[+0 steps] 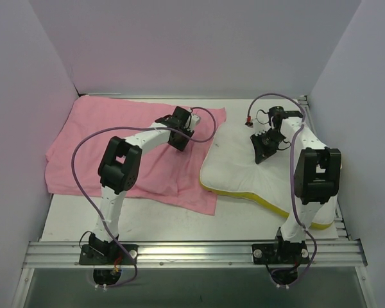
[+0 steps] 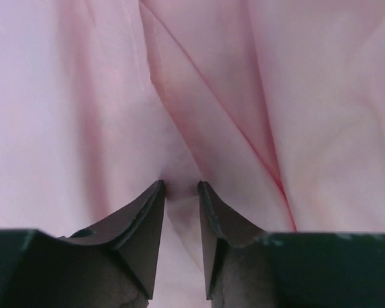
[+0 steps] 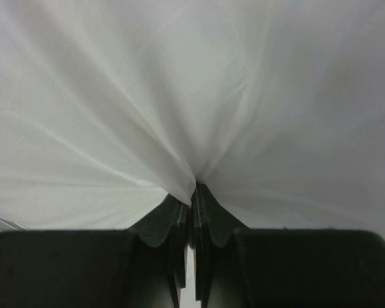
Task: Put the pillow into the pillowcase
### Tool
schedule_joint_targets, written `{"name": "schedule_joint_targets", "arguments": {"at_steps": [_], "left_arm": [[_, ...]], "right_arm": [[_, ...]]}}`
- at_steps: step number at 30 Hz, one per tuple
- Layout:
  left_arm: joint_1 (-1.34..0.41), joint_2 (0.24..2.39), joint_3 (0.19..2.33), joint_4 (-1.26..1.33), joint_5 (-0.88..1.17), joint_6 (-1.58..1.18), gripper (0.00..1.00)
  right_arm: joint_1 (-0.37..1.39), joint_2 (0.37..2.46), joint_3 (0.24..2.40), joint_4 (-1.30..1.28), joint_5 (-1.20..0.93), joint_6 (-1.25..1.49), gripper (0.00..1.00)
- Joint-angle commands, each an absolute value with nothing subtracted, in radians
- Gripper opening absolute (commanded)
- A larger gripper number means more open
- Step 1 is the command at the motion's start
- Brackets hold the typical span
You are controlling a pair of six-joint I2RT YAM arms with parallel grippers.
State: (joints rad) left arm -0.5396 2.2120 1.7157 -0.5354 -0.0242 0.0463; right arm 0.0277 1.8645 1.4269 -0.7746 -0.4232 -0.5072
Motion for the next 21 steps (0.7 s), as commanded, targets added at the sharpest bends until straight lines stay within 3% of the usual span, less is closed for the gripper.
{"name": "schedule_joint_targets", "arguments": {"at_steps": [1,5,7,21], "left_arm": [[-0.535,2.243,1.77,-0.545,-0.075,0.074,0.36],[-0.511,2.217,1.755,-0.555,-0.054,0.083,0.08],[-0.491,2.18,1.746,-0.564,-0.022,0.089,0.0],[-0.403,1.938,1.589,-0.568,0.368,0.1,0.0]], "right_arm": [[0.026,1.888,1.419,-0.798,-0.367,-0.494,0.0],[0.026,1.898,1.425,-0.798,-0.353,-0.492,0.0],[0.028,1.901,1.422,-0.799,-0.351,-0.494,0.0],[0.025,1.77,1.449,-0.808,-0.413,-0.485,0.0]]}}
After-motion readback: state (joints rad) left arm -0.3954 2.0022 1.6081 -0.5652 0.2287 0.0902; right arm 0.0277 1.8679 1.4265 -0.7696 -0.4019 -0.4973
